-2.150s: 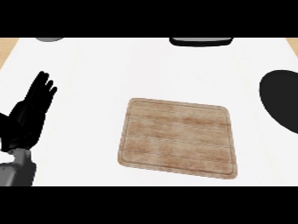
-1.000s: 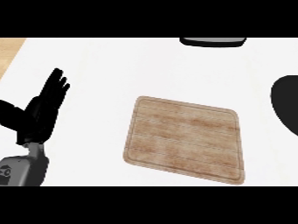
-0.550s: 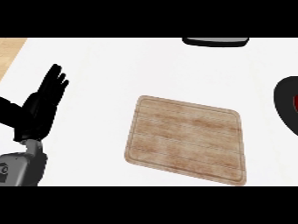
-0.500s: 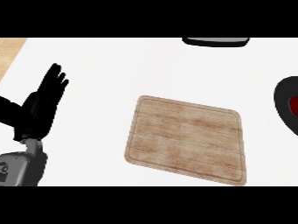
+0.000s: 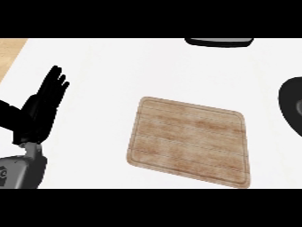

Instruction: Pick the can from the cutting board and place it in the pan

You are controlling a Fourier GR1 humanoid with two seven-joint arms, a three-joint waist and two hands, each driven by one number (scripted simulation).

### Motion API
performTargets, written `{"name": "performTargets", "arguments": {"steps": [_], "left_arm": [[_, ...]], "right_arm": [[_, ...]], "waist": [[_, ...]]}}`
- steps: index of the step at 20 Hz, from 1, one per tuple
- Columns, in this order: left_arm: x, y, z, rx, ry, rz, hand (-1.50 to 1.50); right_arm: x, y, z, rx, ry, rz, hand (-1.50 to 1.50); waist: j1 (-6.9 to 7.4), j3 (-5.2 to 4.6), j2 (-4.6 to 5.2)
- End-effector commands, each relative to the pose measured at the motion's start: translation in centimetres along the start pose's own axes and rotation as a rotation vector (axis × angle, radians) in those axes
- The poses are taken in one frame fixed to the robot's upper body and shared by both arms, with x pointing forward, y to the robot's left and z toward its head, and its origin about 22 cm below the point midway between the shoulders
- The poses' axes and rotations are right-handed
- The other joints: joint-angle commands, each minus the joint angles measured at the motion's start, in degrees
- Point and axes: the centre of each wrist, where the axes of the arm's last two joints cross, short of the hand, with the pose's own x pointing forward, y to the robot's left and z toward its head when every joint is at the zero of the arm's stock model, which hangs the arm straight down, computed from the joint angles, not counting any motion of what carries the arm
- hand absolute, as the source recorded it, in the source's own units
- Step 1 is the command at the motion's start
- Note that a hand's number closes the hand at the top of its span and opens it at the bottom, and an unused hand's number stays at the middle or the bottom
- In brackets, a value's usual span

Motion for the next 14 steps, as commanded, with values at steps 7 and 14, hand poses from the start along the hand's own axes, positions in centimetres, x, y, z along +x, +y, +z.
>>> {"name": "performTargets", "arguments": {"steps": [7,14], "left_arm": [[0.0,-0.1,-0.1,0.037,-0.012,0.011,0.0],[-0.1,1.2,-0.2,0.041,0.007,0.001,0.0]], "right_arm": [[-2.0,-5.3,4.4,-0.149,-0.014,-0.473,-1.5],[-3.0,-8.2,7.8,-0.102,-0.03,-0.625,-1.5]], "waist": [[-1.44,0.18,0.17],[-2.7,0.37,-0.05]]}}
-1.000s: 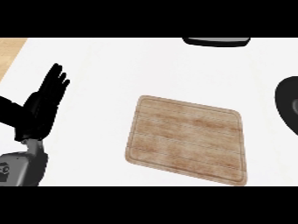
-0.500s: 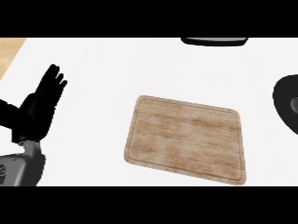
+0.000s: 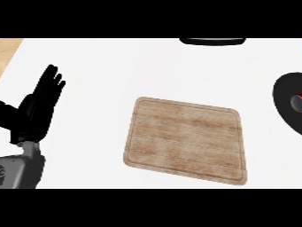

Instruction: Pick the can from the cutting board and place it in the pan

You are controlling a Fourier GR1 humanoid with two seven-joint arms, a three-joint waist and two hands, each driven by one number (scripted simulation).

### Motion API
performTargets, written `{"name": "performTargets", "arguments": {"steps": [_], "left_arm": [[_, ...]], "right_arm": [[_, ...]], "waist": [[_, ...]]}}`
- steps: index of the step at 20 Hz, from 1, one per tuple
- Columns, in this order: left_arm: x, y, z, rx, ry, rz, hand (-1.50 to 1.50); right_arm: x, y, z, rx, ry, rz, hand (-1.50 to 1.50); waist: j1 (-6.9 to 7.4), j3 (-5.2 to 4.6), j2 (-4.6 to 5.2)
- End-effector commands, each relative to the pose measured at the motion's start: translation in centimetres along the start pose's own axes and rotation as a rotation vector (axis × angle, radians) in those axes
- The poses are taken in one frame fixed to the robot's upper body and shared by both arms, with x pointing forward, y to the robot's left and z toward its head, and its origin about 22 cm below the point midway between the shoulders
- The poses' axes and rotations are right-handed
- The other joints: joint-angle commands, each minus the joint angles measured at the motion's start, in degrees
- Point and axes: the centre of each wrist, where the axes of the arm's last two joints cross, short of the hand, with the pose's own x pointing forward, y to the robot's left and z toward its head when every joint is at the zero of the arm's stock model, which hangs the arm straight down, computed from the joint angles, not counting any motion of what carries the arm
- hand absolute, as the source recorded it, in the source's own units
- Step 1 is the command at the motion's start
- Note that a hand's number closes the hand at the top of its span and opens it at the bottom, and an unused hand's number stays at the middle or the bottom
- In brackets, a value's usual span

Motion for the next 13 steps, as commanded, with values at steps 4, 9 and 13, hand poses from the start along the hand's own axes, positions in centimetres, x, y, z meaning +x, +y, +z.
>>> {"name": "performTargets", "arguments": {"steps": [4,9,13], "left_arm": [[-0.8,0.2,0.6,0.015,0.01,0.013,0.0],[-0.7,1.3,0.4,0.031,0.009,0.006,0.0],[-0.6,0.8,0.9,0.029,0.025,0.008,0.0]], "right_arm": [[0.4,-3.3,2.6,0.123,-0.108,-0.231,-1.5],[0.2,-4.0,3.5,0.095,-0.109,-0.213,-1.5],[-0.4,-4.1,4.7,0.107,-0.096,-0.2,-1.5]], "waist": [[-1.04,0.14,-0.56],[-1.36,0.26,-0.29],[-1.42,0.36,-0.73]]}}
